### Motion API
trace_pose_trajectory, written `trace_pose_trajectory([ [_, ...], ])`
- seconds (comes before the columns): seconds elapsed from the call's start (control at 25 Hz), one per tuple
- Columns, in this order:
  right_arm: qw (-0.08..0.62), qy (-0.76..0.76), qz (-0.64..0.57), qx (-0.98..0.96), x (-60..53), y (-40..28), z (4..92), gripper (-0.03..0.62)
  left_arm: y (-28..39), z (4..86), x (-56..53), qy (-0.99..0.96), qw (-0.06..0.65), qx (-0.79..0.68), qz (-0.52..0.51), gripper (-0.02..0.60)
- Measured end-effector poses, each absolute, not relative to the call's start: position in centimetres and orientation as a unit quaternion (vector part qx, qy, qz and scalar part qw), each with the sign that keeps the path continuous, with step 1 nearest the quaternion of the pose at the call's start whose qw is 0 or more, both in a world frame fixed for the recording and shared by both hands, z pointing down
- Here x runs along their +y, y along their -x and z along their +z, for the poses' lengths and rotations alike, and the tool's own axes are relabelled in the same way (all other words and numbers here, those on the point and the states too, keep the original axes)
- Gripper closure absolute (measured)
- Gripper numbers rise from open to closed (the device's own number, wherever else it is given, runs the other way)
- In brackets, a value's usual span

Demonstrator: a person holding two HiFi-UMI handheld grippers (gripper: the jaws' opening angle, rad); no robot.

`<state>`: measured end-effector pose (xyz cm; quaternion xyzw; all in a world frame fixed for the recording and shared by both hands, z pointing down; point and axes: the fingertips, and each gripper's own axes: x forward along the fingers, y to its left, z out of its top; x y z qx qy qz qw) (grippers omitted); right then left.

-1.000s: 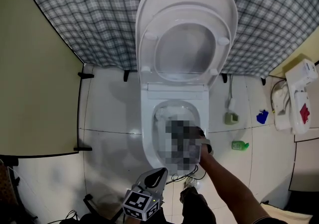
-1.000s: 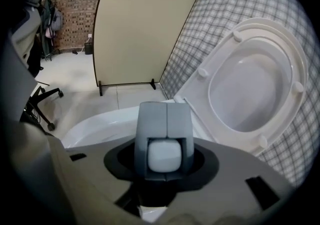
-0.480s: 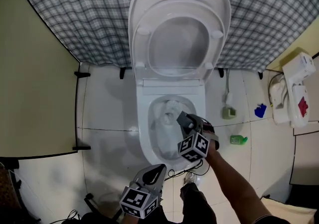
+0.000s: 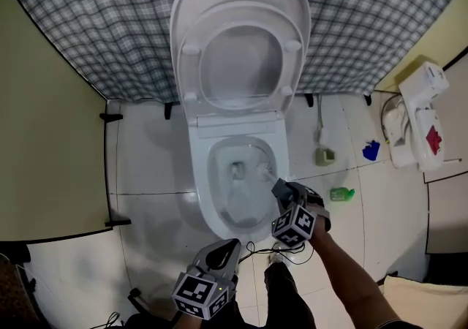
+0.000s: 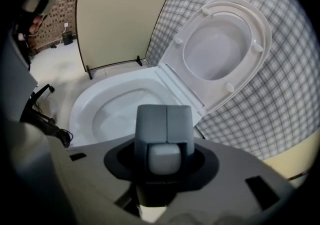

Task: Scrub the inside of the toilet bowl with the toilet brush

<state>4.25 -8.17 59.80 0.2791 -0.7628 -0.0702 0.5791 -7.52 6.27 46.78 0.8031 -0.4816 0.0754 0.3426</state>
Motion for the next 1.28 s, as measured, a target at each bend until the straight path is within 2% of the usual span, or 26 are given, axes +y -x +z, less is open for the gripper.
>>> trace_pose_trajectory([
  [0.56,0.63,-0.151,-0.014,-0.762,2.5,-4.5,59.0,0.41,9.2,44.7,9.3,-0.795,0.337,-0.5,0.076,0.594],
  [0.84,0.572,-0.144,0.115,-0.799,5.2,-1.6,59.2,0.411,10.2,44.8,10.1,-0.788,0.336,-0.51,0.075,0.594],
  [1.28,0.474,-0.202,0.216,-0.83,3.7,3.6,61.7,0.413,9.9,47.7,9.8,-0.782,0.352,-0.509,0.069,0.594],
])
